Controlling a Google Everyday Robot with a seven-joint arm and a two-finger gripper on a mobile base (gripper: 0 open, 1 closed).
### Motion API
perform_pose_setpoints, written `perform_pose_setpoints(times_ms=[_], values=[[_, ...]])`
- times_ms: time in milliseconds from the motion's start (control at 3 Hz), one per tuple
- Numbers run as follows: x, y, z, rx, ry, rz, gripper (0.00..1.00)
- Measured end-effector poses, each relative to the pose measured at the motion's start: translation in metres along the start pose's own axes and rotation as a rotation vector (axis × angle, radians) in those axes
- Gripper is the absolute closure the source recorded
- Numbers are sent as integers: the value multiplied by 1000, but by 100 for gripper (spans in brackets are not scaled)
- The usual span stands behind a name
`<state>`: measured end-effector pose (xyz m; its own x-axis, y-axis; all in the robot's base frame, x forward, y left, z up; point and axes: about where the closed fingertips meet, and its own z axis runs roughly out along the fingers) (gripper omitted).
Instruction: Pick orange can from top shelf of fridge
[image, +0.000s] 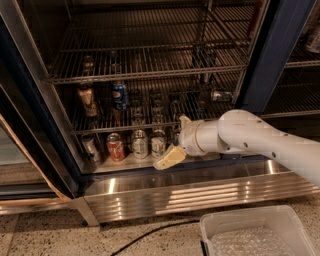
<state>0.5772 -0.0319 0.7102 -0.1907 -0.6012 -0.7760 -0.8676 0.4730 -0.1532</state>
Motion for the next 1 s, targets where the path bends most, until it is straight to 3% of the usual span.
perform_pose_setpoints(times_ms=[333, 1000], values=[[0, 0, 0, 0, 0, 0, 0], [-7, -2, 11, 75, -108, -65, 0]])
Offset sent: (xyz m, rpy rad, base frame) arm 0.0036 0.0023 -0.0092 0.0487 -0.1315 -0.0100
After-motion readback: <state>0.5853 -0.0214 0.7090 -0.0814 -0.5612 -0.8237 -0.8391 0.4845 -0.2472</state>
